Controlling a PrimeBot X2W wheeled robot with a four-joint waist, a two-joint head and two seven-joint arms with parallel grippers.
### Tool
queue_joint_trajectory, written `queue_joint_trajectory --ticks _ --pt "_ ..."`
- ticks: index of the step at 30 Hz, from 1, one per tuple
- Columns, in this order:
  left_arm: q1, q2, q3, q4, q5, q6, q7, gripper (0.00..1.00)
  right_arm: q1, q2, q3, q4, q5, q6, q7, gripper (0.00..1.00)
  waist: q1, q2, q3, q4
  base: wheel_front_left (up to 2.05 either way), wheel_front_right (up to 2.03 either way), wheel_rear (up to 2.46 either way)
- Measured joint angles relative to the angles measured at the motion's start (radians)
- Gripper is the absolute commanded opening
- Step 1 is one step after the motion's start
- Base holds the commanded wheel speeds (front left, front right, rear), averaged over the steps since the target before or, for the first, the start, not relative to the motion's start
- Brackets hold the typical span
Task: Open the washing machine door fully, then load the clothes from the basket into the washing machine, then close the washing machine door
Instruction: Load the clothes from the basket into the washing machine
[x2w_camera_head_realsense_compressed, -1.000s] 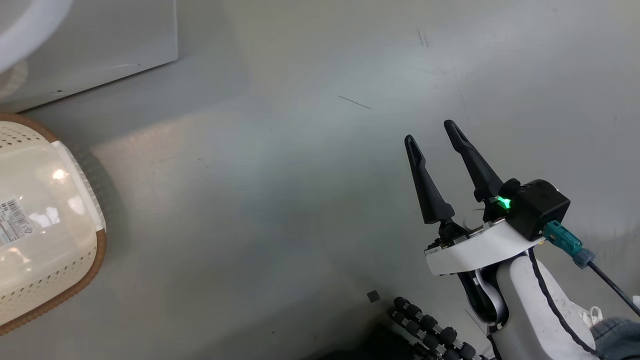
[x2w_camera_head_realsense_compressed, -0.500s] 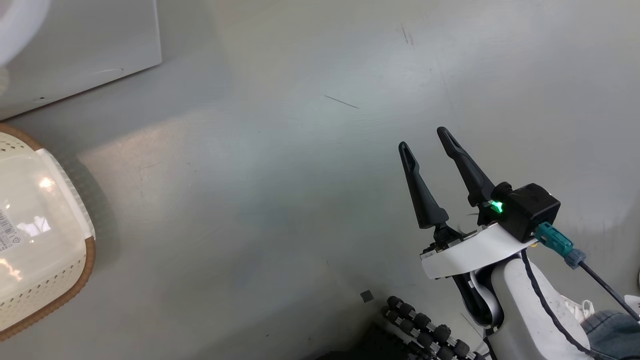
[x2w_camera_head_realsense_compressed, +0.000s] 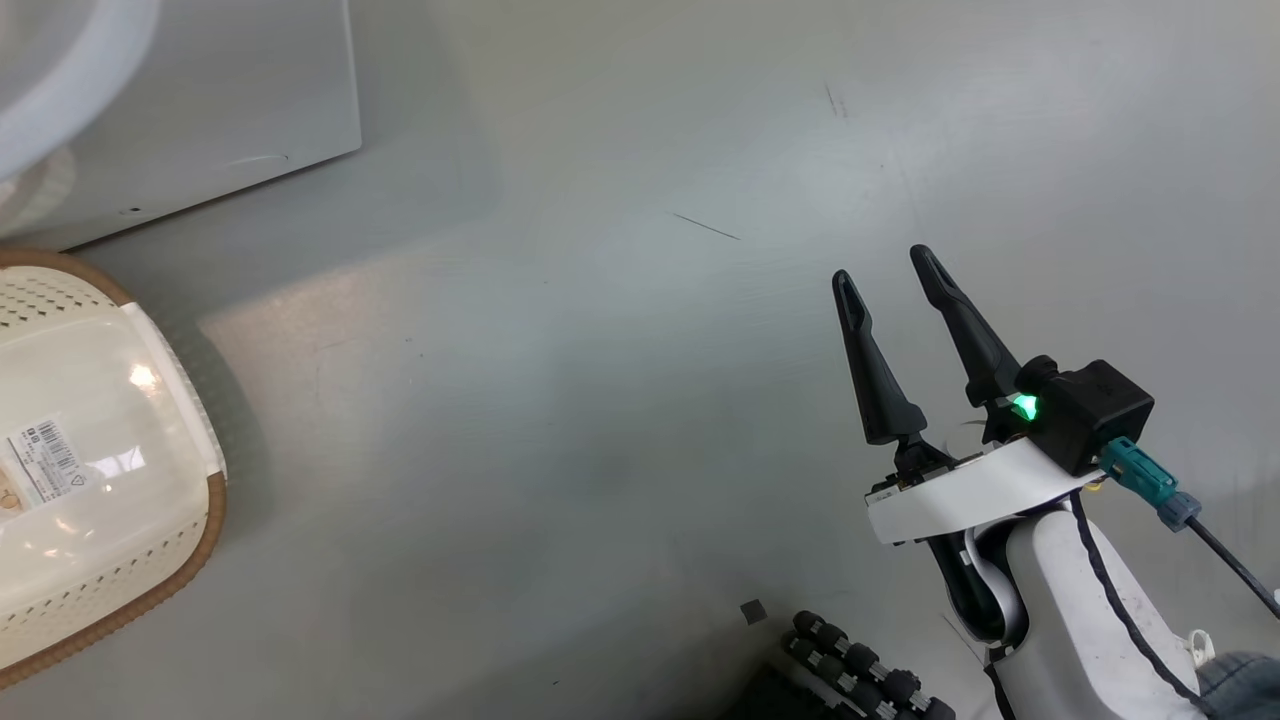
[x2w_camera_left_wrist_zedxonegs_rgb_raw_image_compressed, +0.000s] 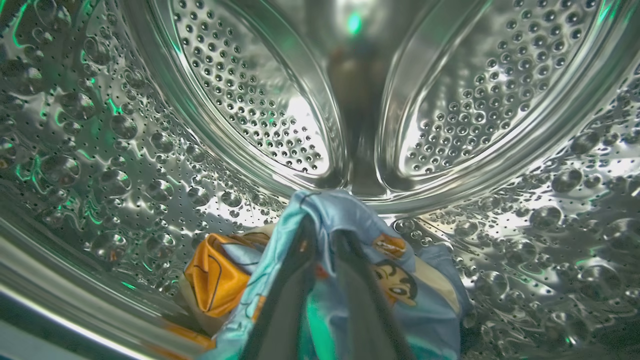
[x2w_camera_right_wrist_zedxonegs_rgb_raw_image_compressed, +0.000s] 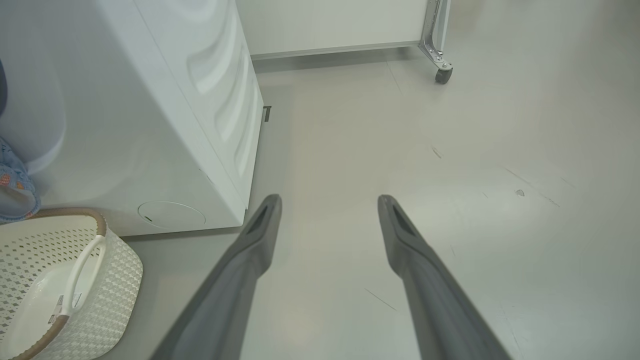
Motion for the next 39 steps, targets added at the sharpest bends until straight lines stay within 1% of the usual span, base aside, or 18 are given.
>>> queue_joint_trajectory --ticks 6,9,15,20,24,27,33,39 --pt "0.0 -0.044 -0.02 0.063 0.0 0.0 0.0 1.0 0.0 -0.01 -0.018 0.0 -0.003 0.0 0.0 1.0 0.0 0.0 -0.03 0.03 0.0 0.0 0.0" --pt "0.0 -0.078 -0.026 0.084 -0.001 0.0 -0.003 1.0 0.0 -0.02 -0.033 0.0 -0.004 0.0 0.0 1.0 0.0 0.0 -0.047 0.049 0.0 0.0 0.0" --pt "0.006 -0.146 -0.038 0.127 -0.005 0.0 -0.041 1.0 0.0 -0.03 -0.055 0.004 -0.013 0.0 0.0 1.0 0.0 0.0 -0.082 0.098 0.0 0.0 0.0" --pt "0.044 -0.177 -0.058 0.149 -0.006 -0.001 -0.077 1.0 0.002 -0.046 -0.081 0.004 -0.013 0.0 0.0 1.0 0.0 0.0 -0.113 0.143 0.0 0.0 0.0" --pt "0.066 -0.218 -0.061 0.165 -0.015 -0.019 -0.092 1.0 0.016 -0.056 -0.098 0.004 -0.016 0.0 0.0 1.0 -0.0001 0.0 -0.136 0.181 0.0 0.0 0.0" --pt "0.08 -0.23 -0.068 0.167 -0.016 -0.035 -0.098 1.0 0.024 -0.059 -0.101 0.004 -0.021 0.0 0.0 1.0 -0.0001 0.0 -0.151 0.21 0.0 0.0 0.0" --pt "0.097 -0.24 -0.089 0.167 -0.016 -0.049 -0.106 1.0 0.025 -0.066 -0.108 -0.004 -0.021 0.0 0.0 1.0 -0.0001 0.0 -0.17 0.26 0.0 0.0 0.0" --pt "0.133 -0.256 -0.099 0.165 -0.014 -0.067 -0.116 1.0 0.026 -0.071 -0.109 -0.006 -0.022 0.0 0.0 1.0 -0.0001 0.0 -0.175 0.291 0.0 0.0 0.0"
